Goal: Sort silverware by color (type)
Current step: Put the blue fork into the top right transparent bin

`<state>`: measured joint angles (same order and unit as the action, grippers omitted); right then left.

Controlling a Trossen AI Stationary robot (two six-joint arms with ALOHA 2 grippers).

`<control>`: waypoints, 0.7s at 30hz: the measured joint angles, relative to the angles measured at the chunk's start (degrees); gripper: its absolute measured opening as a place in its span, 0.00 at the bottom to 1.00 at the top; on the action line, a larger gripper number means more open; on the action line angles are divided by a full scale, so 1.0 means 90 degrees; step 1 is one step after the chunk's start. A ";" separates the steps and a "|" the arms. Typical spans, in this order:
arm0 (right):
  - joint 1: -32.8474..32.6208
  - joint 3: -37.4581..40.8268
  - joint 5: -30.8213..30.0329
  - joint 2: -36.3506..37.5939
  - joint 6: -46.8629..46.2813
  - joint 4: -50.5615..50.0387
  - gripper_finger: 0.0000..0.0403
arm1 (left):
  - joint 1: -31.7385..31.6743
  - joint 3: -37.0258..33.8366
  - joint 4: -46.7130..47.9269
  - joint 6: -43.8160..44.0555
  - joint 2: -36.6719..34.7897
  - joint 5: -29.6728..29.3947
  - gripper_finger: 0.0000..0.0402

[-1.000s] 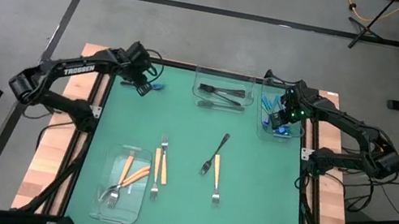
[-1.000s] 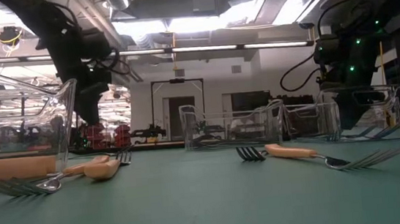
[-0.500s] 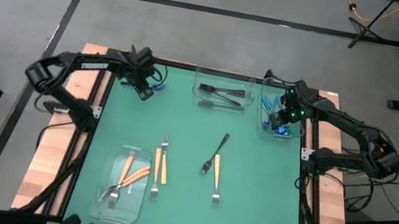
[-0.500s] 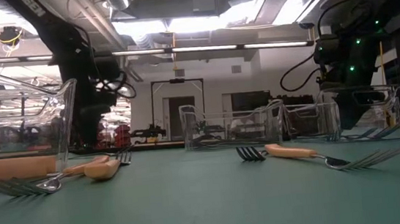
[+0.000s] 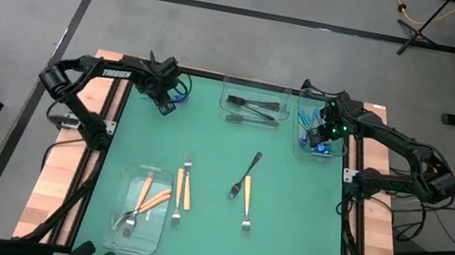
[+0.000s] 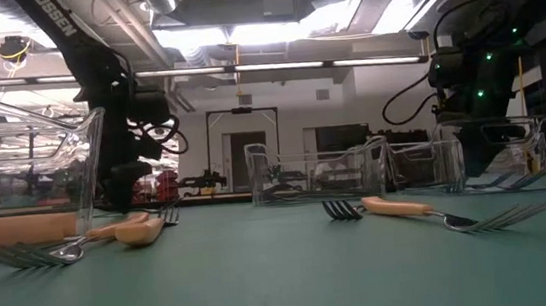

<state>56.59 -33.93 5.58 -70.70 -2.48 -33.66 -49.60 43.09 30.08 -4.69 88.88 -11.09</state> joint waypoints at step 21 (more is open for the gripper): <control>0.0001 0.0000 0.0000 0.0000 0.0000 0.0000 0.16 | 0.0000 0.0012 0.0190 0.0005 -0.0005 0.0651 0.25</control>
<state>56.60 -33.93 5.58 -70.70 -2.48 -33.67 -49.60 43.20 31.79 -4.64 88.84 -5.23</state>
